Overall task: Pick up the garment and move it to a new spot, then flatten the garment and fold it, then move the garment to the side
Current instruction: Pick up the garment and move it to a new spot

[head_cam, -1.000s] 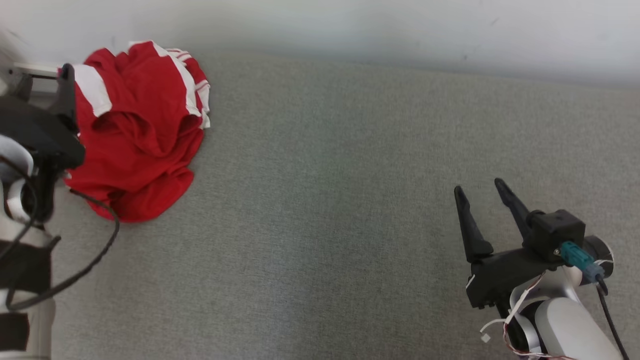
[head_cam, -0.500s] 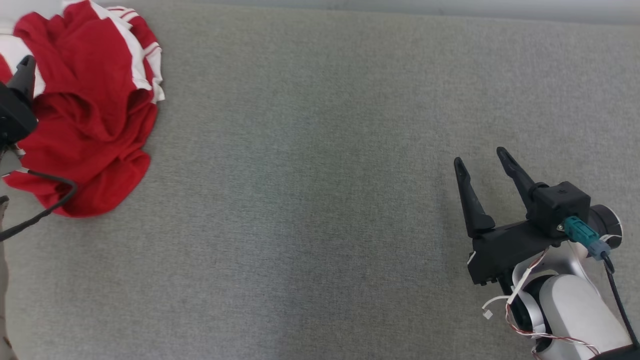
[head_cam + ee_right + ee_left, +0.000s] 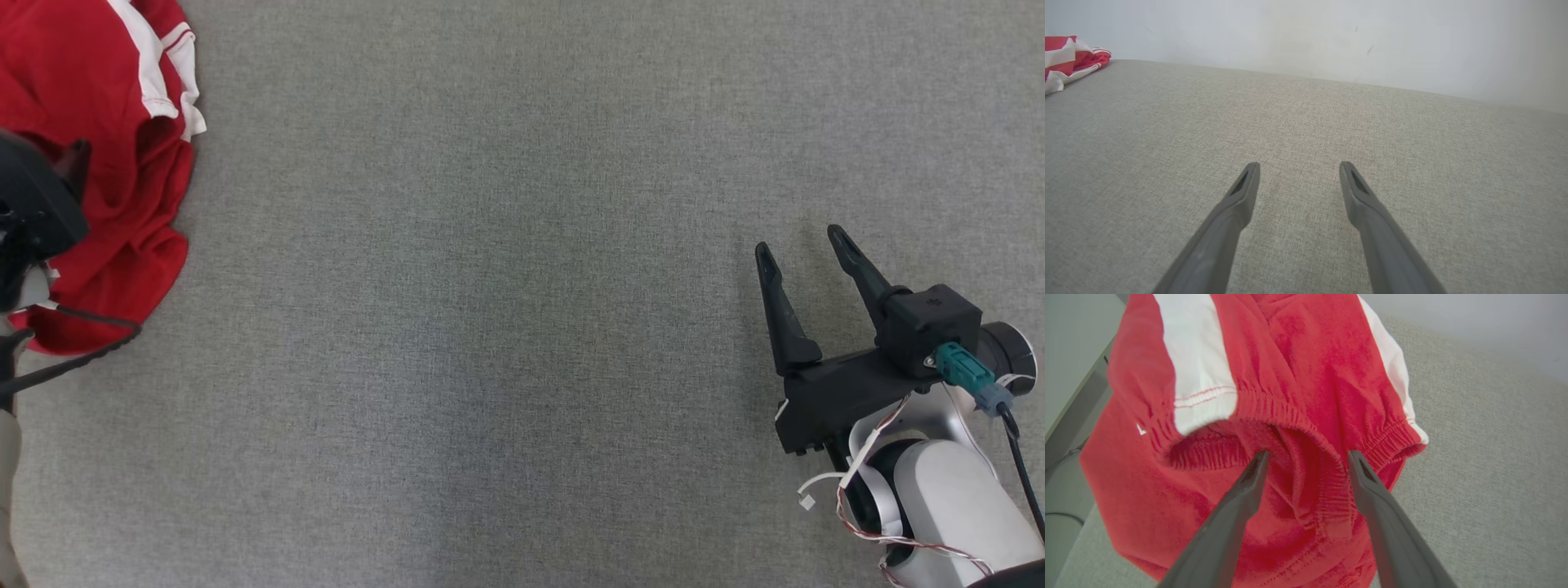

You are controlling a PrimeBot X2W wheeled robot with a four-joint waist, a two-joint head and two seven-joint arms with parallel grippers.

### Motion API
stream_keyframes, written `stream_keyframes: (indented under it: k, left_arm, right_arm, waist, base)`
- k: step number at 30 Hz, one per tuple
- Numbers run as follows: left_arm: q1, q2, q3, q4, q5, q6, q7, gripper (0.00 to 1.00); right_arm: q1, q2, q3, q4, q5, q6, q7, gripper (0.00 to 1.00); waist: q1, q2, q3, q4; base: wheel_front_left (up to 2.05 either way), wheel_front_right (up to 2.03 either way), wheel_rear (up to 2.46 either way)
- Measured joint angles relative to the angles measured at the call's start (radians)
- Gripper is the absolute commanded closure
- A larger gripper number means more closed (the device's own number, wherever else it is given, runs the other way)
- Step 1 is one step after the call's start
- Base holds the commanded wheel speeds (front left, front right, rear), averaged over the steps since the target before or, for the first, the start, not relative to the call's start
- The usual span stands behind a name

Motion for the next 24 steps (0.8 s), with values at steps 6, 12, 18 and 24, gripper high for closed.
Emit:
stream_keyframes:
  k: [6, 12, 18, 24]
  left_arm:
    - [-0.02, 0.002, -0.022, 0.035, 0.02, -0.007, -0.014, 1.0]
    - [-0.036, 0.001, -0.038, 0.066, 0.021, -0.007, -0.034, 1.0]
    - [-0.062, -0.003, -0.051, 0.085, 0.036, -0.008, -0.069, 1.0]
    - [-0.114, -0.023, -0.037, 0.084, 0.009, -0.008, -0.13, 1.0]
  right_arm:
    - [-0.017, -0.001, 0.001, -0.003, -0.006, -0.002, 0.006, 0.0]
    - [-0.017, -0.001, 0.001, -0.001, -0.006, -0.003, 0.013, 0.0]
    - [-0.017, 0.001, 0.0, 0.018, -0.006, -0.004, 0.013, 0.0]
    - [-0.023, 0.022, 0.001, 0.057, -0.004, -0.004, -0.002, 0.0]
  waist:
    - [0.0, 0.0, 0.015, 0.0]
    - [0.0, -0.0001, 0.017, 0.003]
    - [-0.0001, -0.0001, 0.003, 0.008]
    - [-0.0002, -0.0002, -0.029, 0.007]
  base:
    - [0.0, 0.0, 0.0]
    - [0.0, 0.0, 0.0]
    - [0.0, 0.0, 0.0]
    - [0.0, 0.0, 0.0]
